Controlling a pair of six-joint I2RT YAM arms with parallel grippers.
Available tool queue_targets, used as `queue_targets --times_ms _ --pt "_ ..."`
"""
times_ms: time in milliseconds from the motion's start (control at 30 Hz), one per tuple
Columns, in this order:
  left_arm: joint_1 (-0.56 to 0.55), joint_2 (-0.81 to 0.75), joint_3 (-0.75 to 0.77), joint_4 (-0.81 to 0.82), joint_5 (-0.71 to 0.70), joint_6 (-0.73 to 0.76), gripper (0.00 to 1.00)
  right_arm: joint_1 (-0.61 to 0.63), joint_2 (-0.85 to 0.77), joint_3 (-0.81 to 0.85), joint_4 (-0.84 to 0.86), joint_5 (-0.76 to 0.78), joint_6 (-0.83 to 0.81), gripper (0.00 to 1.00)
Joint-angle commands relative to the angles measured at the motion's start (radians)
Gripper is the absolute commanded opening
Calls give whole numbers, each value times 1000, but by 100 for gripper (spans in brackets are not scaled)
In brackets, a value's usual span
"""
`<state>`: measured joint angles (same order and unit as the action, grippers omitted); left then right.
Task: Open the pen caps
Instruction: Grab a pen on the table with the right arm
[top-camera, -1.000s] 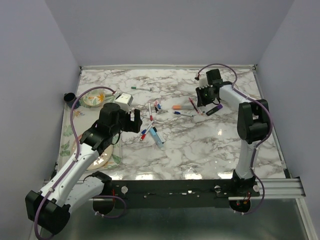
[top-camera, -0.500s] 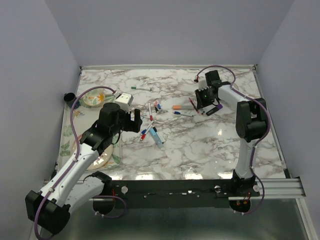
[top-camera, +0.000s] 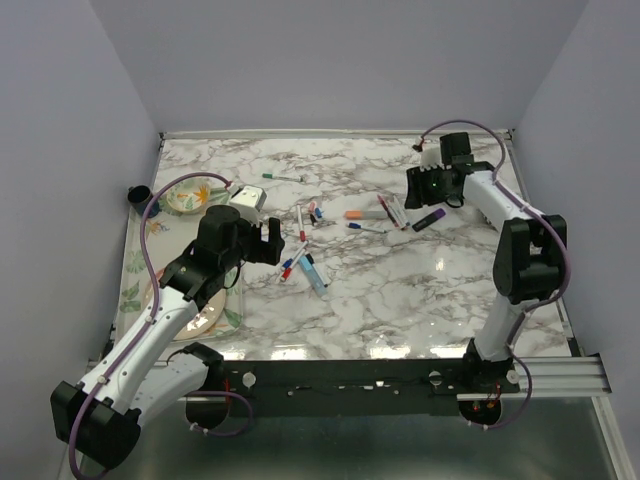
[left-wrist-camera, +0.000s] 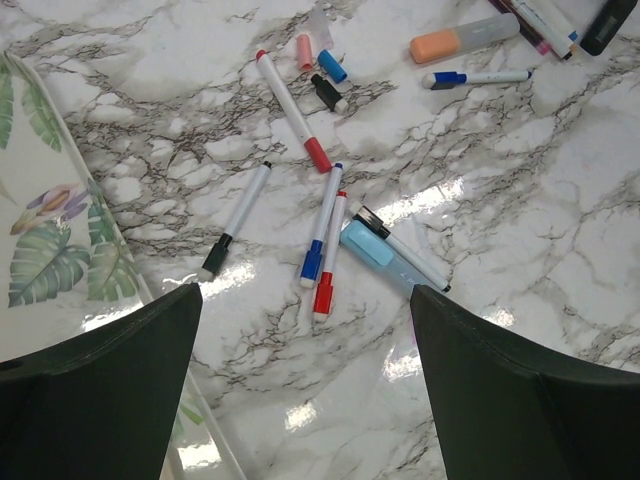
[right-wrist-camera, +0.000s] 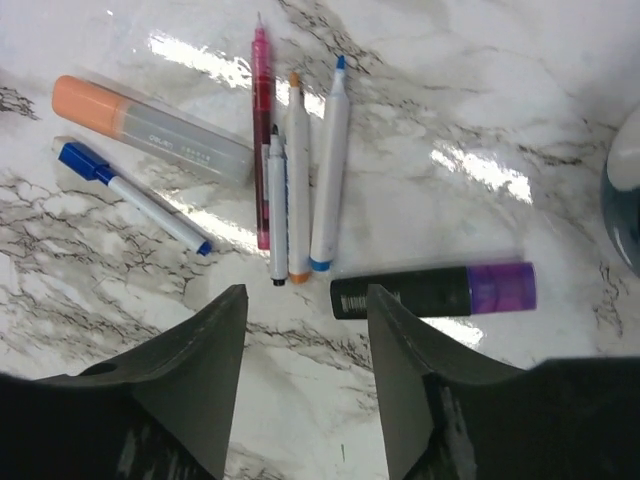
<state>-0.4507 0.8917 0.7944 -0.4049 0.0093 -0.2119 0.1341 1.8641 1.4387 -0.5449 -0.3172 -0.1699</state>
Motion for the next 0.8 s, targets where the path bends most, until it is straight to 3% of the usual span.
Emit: queue_targets --times_ms 0,133,267,367,767 --pt "10 -22 6 21 18 11 94 -51 -51 -86 6 -54 62 61" --pt "10 -23 6 21 23 11 94 -53 -79 -139 59 33 162 67" --pt "12 -22 6 21 21 11 94 -53 -63 -147 89 260 306 71" --pt "12 -22 6 21 23 11 94 -53 -23 -113 77 341 369 75" --pt "14 -20 5 24 27 11 94 -36 128 15 10 446 445 77"
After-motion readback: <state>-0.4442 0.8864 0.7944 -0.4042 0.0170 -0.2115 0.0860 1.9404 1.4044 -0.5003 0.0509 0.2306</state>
